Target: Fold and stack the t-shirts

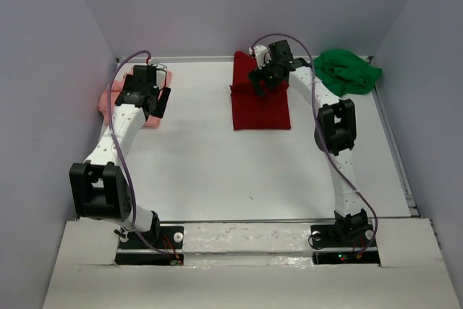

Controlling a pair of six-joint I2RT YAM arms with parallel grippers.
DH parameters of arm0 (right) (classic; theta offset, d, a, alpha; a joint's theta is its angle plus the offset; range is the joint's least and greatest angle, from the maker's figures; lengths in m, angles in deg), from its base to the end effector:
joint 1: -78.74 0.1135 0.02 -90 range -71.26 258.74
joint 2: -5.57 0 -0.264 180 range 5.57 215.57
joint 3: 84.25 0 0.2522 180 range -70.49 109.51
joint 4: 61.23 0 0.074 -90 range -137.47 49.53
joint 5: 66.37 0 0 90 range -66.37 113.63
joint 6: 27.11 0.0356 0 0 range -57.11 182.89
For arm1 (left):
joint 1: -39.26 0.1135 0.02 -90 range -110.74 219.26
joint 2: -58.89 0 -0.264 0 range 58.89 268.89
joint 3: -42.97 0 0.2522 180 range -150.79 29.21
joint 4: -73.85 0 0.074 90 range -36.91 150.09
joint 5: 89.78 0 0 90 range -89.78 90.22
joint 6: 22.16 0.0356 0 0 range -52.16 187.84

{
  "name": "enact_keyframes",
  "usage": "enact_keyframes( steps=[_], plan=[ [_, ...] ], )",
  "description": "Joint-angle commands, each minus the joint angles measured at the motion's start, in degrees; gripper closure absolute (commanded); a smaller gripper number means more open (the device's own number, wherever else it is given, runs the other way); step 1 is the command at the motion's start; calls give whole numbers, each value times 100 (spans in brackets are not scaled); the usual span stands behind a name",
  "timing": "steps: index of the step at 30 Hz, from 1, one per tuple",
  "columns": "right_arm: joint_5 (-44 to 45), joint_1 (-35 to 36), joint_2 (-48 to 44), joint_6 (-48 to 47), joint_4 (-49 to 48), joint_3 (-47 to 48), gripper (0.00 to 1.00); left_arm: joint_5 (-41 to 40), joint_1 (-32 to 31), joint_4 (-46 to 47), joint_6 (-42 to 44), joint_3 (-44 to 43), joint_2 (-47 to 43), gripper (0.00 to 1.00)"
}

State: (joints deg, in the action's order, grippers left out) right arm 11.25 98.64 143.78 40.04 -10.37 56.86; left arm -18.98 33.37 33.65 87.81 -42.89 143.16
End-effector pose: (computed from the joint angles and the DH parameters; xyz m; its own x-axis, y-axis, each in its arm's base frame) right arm 0.5066 0.1915 0.2214 -0.4620 -0.5706 -0.6789 -0.7020 0.7032 -0.1133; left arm 0.3293 -0.0222 0.3160 -0.6376 0.3900 -0.6643 0.0628 0.8858 0.4598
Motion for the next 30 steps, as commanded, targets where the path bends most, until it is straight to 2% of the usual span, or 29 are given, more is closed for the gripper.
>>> enact_keyframes(
  steps=[1, 5, 9, 11, 17, 18, 20, 26, 30],
  plan=[
    [420, 31, -629, -79, -731, -70, 0, 118, 35, 7, -72, -182, -51, 1],
    [307, 31, -848, -62, -634, -114, 0, 145, 35, -2, -72, -147, -130, 1],
    [-298, 31, -1068, -26, 207, 105, 0, 337, 35, -89, -89, -191, -174, 1],
    [-458, 31, -1251, 8, 525, 124, 0, 715, 27, -195, -107, -287, -122, 1],
    [437, 31, -2087, 17, 632, -1167, 0, 2015, -166, -617, 33, -542, 36, 3],
    [595, 31, -2175, 18, 605, -1334, 0, 2217, -297, -669, 42, -551, 63, 8],
    [859, -29, -2395, 149, 597, -1702, 0, 2456, -465, -722, 69, -542, 177, 11],
    [1054, -293, -2817, 615, 649, -2372, 0, 2439, -1299, -811, 78, -595, 607, 12],
    [957, -347, -3010, 817, 957, -2855, 1, 2579, -1827, -828, 69, -700, 1064, 18]
  ],
)
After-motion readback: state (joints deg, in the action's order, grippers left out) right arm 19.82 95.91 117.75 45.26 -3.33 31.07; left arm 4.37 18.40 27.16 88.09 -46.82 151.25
